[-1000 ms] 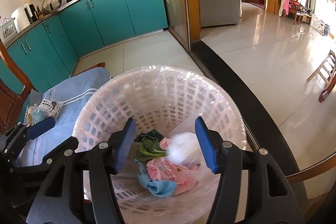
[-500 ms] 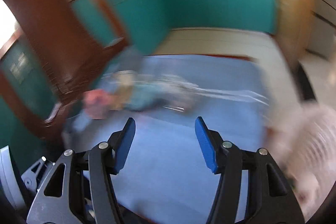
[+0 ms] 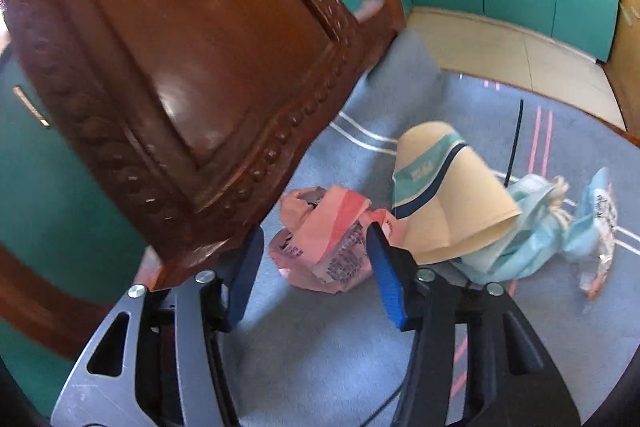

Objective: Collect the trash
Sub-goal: 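Grasp the pink plastic bag with the right tool while the left tool returns to the seat, then grasp the white paper cup with the left tool while the right tool lifts the pink bag, then carry the paper cup and pink bag into the wastebasket and open both tools, then grasp the blue face mask with the left tool while the right tool grasps the LYFEN snack bag, then carry the face mask and snack bag over the wastebasket with both tools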

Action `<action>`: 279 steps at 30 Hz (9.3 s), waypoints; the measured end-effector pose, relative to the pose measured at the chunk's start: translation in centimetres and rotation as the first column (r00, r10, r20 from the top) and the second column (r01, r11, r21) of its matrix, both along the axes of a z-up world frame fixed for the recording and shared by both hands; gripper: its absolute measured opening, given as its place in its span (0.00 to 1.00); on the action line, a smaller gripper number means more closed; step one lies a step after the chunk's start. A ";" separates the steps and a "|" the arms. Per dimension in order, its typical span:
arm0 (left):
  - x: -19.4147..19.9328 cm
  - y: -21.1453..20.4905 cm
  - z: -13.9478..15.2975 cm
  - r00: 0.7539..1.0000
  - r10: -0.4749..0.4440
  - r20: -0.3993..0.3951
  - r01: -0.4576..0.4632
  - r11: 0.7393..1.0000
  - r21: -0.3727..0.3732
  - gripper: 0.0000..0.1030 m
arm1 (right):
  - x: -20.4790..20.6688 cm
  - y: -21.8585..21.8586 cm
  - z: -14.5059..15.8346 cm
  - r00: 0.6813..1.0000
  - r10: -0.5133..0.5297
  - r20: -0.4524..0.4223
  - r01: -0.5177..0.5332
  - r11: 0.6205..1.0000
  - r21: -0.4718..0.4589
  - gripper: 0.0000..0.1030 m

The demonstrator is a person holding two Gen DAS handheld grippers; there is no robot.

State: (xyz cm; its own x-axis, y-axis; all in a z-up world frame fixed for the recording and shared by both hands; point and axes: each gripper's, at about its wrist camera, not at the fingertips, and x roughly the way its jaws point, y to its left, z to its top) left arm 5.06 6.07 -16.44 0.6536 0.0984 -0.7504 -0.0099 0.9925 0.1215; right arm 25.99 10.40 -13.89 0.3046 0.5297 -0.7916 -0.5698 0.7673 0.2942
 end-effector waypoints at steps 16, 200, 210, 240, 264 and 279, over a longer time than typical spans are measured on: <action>0.2 0.5 0.3 1.000 0.004 -0.004 -0.004 1.000 -0.017 0.73 | -3.4 -4.2 0.3 1.000 0.009 -0.020 -0.009 0.999 0.036 0.28; 22.2 -0.9 -1.8 0.997 0.035 -0.073 -0.049 0.980 -0.195 0.33 | 4.8 -21.4 3.5 0.934 -0.357 0.020 0.350 0.923 0.160 0.75; 19.1 0.4 -1.8 0.997 0.044 -0.063 -0.057 0.972 -0.228 0.13 | 9.2 -15.9 -2.8 0.916 -0.390 -0.088 0.389 0.921 -0.036 0.80; 9.2 0.9 4.6 0.992 0.058 0.111 -0.038 0.984 -0.175 0.11 | -3.7 -21.5 3.0 0.923 -0.357 0.140 0.362 0.932 -0.012 0.60; 6.0 1.4 9.6 0.974 0.039 0.223 0.022 0.964 -0.263 0.11 | -7.8 -29.6 8.1 0.850 -0.470 0.239 0.457 0.883 0.111 0.60; 8.0 -14.3 10.2 0.929 -0.303 0.212 0.338 0.928 -0.156 0.11 | -13.9 -43.9 7.7 0.662 -0.691 0.292 0.691 0.713 0.121 0.61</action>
State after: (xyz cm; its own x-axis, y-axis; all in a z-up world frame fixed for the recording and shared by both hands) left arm 13.06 -8.21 -6.23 0.7528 -0.2693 -0.6006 0.3083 0.9505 -0.0397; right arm 12.09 -33.50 -6.15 0.7980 0.0710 -0.5984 0.0672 0.9764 0.2055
